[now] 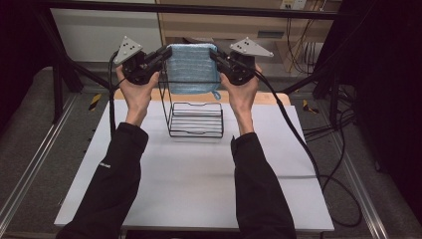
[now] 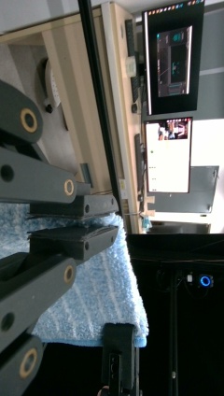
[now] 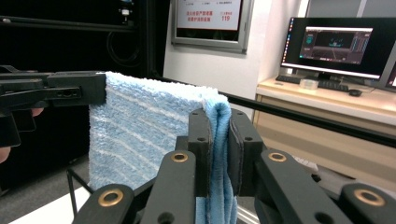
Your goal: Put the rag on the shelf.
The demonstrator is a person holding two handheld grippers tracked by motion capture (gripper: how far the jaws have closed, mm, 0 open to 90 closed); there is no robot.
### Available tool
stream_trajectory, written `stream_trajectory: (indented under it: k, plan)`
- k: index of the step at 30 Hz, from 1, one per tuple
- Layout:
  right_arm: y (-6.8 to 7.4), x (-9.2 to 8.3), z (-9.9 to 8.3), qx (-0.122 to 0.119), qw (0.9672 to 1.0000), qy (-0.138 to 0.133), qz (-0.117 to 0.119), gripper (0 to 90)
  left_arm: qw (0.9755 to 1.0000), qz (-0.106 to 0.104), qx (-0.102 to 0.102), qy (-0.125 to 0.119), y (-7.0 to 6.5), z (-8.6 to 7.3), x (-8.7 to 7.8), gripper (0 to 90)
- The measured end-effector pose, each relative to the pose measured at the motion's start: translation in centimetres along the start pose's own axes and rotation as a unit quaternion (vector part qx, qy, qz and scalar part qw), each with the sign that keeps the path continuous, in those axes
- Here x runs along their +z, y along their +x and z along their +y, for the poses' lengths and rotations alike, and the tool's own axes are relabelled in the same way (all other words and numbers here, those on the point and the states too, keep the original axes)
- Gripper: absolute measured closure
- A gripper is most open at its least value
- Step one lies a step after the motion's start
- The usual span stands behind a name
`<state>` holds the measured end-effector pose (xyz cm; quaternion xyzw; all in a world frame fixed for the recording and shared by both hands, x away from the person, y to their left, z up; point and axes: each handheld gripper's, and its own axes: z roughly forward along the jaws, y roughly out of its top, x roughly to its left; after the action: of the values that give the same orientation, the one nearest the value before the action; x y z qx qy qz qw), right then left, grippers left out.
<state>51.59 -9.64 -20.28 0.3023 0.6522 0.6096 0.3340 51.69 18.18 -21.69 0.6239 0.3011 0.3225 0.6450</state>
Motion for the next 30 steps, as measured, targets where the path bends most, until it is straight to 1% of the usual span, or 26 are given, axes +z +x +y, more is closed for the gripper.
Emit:
stream_trajectory:
  k: [3,5,7,10,13,15,18,20,21,23,25,26,27,28,30]
  plan:
    - [0.0,-0.3,-0.6,0.002,1.0000,0.002,0.004,81.5,1.0000,-0.008,0.004,0.001,-0.1,-0.5,-0.3,84.0]
    - [0.1,-0.6,-0.9,0.003,1.0000,0.001,0.007,81.4,1.0000,-0.004,0.005,0.001,-0.1,-0.7,-0.6,84.0]
    - [0.1,-0.8,-1.1,0.007,0.9999,0.003,0.010,81.3,0.9999,-0.015,0.003,0.002,-0.2,-0.9,-0.7,84.0]
    - [0.3,-1.1,-1.5,0.008,0.9998,0.011,0.012,81.2,0.9998,-0.019,0.007,0.007,-0.3,-1.1,-0.9,84.0]
    - [0.4,-1.6,-1.8,0.008,0.9997,0.012,0.021,81.0,0.9994,-0.032,0.008,0.005,-0.4,-1.4,-1.5,84.0]
    - [0.5,-1.9,-1.9,0.010,0.9995,0.014,0.027,81.0,0.9993,-0.036,0.010,0.007,-0.5,-1.5,-1.7,83.9]
    - [0.6,-2.2,-2.1,0.010,0.9992,0.019,0.033,81.0,0.9989,-0.037,0.023,0.017,-0.8,-1.7,-2.1,83.9]
    - [0.7,-2.5,-2.3,0.005,0.9990,0.027,0.035,80.9,0.9985,-0.040,0.028,0.024,-0.9,-1.8,-2.3,83.8]
    - [0.8,-2.5,-2.4,0.007,0.9989,0.029,0.036,80.9,0.9984,-0.041,0.029,0.027,-0.9,-1.9,-2.4,83.8]
    - [0.9,-2.7,-2.5,0.006,0.9988,0.030,0.039,80.8,0.9982,-0.045,0.026,0.028,-1.0,-2.0,-2.5,83.7]
    - [0.9,-2.8,-2.6,0.003,0.9986,0.034,0.041,80.8,0.9979,-0.049,0.028,0.032,-1.1,-2.1,-2.7,83.7]
    - [1.0,-2.9,-2.7,0.003,0.9985,0.037,0.041,80.8,0.9976,-0.051,0.028,0.037,-1.1,-2.2,-2.8,83.7]
    - [1.0,-3.0,-2.8,0.002,0.9983,0.040,0.042,80.7,0.9976,-0.052,0.026,0.039,-1.2,-2.2,-2.9,83.6]
    - [1.1,-3.0,-2.8,0.002,0.9981,0.043,0.044,80.7,0.9973,-0.057,0.021,0.041,-1.2,-2.4,-3.1,83.5]
    - [1.2,-3.2,-3.0,0.000,0.9976,0.051,0.047,80.6,0.9966,-0.064,0.018,0.049,-1.3,-2.6,-3.3,83.4]
